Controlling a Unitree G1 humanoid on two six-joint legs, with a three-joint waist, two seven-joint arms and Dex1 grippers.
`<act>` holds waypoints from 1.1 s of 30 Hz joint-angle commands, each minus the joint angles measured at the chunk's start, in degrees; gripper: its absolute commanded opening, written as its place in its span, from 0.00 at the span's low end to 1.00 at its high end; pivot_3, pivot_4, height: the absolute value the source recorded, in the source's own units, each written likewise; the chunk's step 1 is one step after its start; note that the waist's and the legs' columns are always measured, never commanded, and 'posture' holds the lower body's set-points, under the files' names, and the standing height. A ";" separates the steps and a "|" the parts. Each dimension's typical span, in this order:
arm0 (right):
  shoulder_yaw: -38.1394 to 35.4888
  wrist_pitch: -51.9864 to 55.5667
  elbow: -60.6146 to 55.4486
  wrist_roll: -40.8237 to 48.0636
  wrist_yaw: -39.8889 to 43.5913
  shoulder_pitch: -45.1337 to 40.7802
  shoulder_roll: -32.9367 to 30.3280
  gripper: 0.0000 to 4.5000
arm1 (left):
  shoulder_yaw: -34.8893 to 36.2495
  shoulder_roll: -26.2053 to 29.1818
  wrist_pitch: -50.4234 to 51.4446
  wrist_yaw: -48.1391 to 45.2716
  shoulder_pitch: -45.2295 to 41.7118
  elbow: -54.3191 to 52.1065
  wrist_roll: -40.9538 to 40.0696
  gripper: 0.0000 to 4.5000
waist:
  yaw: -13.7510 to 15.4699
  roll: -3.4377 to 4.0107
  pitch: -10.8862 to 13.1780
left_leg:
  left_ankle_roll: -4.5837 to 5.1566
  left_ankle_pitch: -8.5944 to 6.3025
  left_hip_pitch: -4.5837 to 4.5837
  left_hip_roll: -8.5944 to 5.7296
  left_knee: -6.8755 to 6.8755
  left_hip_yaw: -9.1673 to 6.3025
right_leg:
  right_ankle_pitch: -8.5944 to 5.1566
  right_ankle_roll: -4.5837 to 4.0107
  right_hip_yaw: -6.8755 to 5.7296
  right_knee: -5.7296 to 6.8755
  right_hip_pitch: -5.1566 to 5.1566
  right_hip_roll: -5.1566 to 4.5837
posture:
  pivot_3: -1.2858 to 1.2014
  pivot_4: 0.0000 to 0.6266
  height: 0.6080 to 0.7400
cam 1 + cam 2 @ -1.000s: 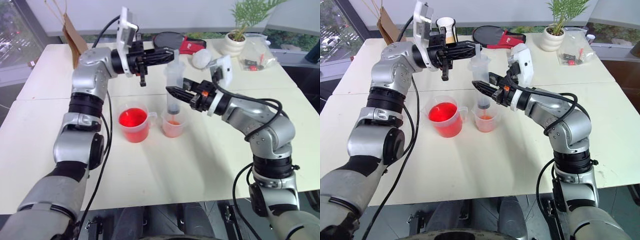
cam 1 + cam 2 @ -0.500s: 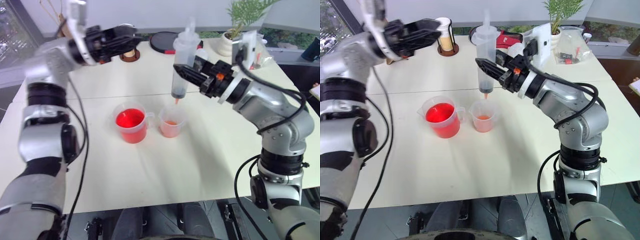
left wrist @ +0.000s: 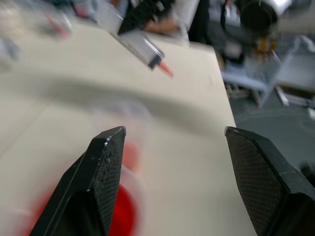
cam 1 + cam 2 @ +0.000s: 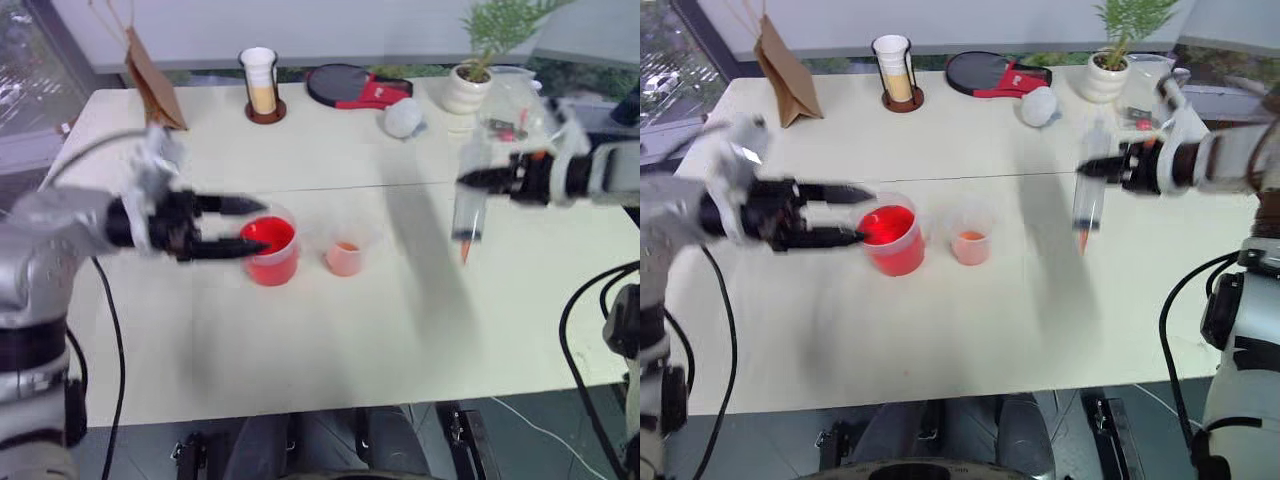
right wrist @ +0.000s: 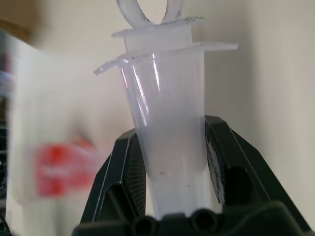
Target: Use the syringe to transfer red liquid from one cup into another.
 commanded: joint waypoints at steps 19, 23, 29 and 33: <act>6.57 -3.08 8.50 -13.57 7.22 -0.87 6.45 0.99 | -1.80 1.63 -3.67 12.21 7.61 -7.99 -3.07 0.74 | 0.35 0.04 -0.03 | 0.01 0.02 0.02 0.00 0.13 -0.02 | 0.01 0.01 0.01 0.04 0.09 0.13 | 0.52 0.24 1.00; 7.62 -10.76 -1.80 -13.15 19.12 0.36 -2.38 0.99 | 4.22 3.54 -4.44 14.59 4.44 -1.09 -2.78 0.74 | 0.49 0.09 0.01 | 0.02 0.02 0.01 0.01 0.14 -0.03 | 0.00 0.02 0.00 0.04 0.08 0.15 | 0.52 0.24 1.00; 2.04 -42.48 -12.66 -17.88 39.45 19.86 -15.22 0.99 | 12.70 9.53 -8.43 13.11 6.73 12.81 0.32 0.74 | 0.23 -0.16 -0.16 | 0.19 -0.12 0.05 0.08 -0.01 -0.08 | -0.03 0.08 -0.12 0.03 0.02 0.22 | 0.52 0.24 1.00; -3.61 -56.93 -10.22 -21.24 40.83 34.28 -13.32 0.99 | 13.84 8.85 -13.32 12.48 12.78 19.43 4.13 0.74 | -0.07 -0.21 -0.18 | 0.48 -0.31 0.81 0.13 -0.07 0.22 | -0.04 0.07 -0.07 -0.20 0.78 0.18 | 0.52 0.24 1.00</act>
